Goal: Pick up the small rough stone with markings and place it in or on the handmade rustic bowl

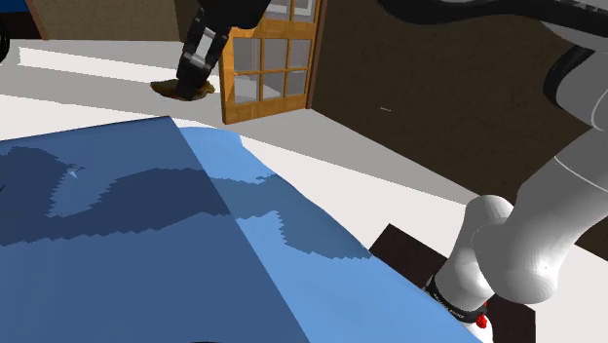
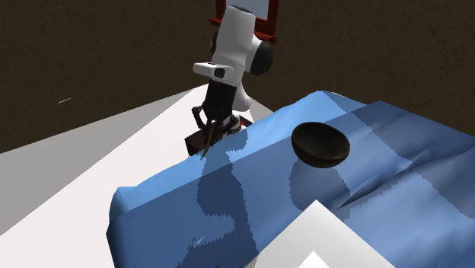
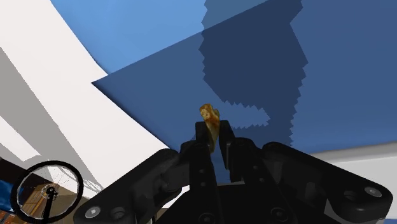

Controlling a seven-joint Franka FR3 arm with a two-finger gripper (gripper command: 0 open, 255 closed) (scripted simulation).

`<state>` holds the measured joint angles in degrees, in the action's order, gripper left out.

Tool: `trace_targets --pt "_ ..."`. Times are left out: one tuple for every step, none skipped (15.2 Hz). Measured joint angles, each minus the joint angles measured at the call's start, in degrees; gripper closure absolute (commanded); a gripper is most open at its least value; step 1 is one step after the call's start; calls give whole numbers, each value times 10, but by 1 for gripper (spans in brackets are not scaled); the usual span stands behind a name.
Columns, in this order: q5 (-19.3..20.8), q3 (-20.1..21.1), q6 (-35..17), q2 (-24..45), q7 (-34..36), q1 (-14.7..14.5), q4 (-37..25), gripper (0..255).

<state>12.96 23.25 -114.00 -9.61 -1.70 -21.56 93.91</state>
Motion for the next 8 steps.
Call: trace_targets --pt "1 1 8 5 -1 0 -12 255" --pt "2 2 17 6 -2 0 -22 255" --pt "2 2 25 9 -4 0 -33 255" --pt "3 3 34 14 -6 0 -47 255" --pt "5 4 40 17 -5 0 -55 255" --pt "7 8 44 17 0 -2 -58 255" --pt "8 13 47 12 8 -6 -54 255" --pt "14 22 55 14 21 -10 -61 255"
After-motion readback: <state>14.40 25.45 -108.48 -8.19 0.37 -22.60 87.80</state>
